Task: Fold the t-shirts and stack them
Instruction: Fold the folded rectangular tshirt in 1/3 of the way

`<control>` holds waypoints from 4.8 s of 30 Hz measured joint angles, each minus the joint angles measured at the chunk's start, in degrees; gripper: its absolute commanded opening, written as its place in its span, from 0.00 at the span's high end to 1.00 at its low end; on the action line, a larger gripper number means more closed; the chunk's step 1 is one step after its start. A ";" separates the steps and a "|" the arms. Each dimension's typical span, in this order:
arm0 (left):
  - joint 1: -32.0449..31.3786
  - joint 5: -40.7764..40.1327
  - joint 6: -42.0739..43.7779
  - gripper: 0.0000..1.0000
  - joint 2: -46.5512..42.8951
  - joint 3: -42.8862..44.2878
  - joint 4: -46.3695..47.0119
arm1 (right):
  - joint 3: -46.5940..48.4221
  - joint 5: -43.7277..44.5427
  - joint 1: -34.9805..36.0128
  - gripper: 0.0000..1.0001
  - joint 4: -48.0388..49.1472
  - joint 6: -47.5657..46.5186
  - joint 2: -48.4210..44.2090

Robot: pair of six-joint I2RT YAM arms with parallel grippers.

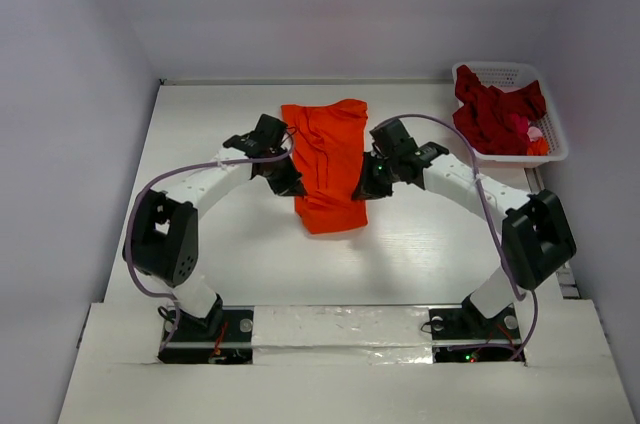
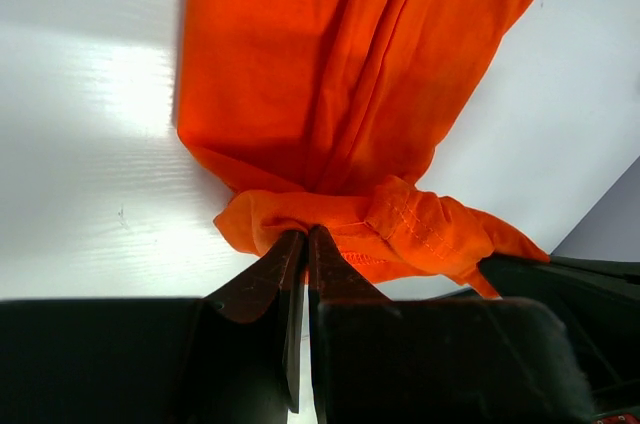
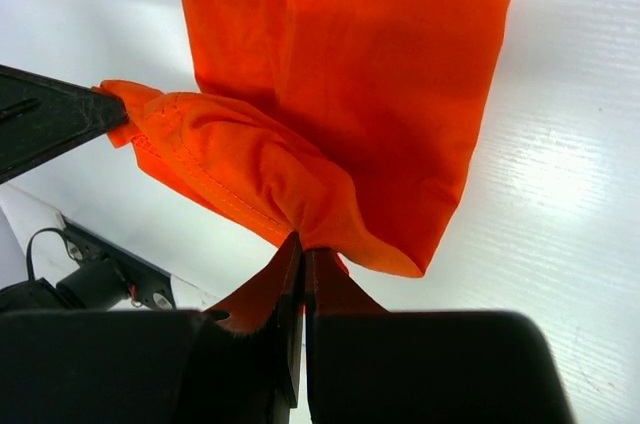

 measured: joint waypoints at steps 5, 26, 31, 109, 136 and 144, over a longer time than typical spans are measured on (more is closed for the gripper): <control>1.05 0.07 0.92 1.00 1.51 2.12 -0.66 | 1.92 -0.72 -0.59 1.00 0.02 -0.61 2.25; 1.75 0.09 4.33 1.00 11.63 12.63 -2.58 | 10.12 -2.56 -4.66 1.00 -0.92 -3.17 10.51; 1.95 0.09 4.79 1.00 13.27 14.75 -3.13 | 11.65 -2.86 -4.85 1.00 -1.53 -4.00 12.22; -2.08 -2.89 9.60 1.00 13.99 12.15 -1.18 | 13.73 0.44 -1.46 1.00 -4.20 -10.21 16.55; -1.46 -1.42 9.29 1.00 26.08 26.21 -1.57 | 26.62 1.62 -1.46 1.00 -5.60 -12.11 27.76; 2.82 -1.70 10.14 1.00 31.12 32.89 -3.63 | 32.54 3.91 -1.84 1.00 -7.48 -13.03 33.20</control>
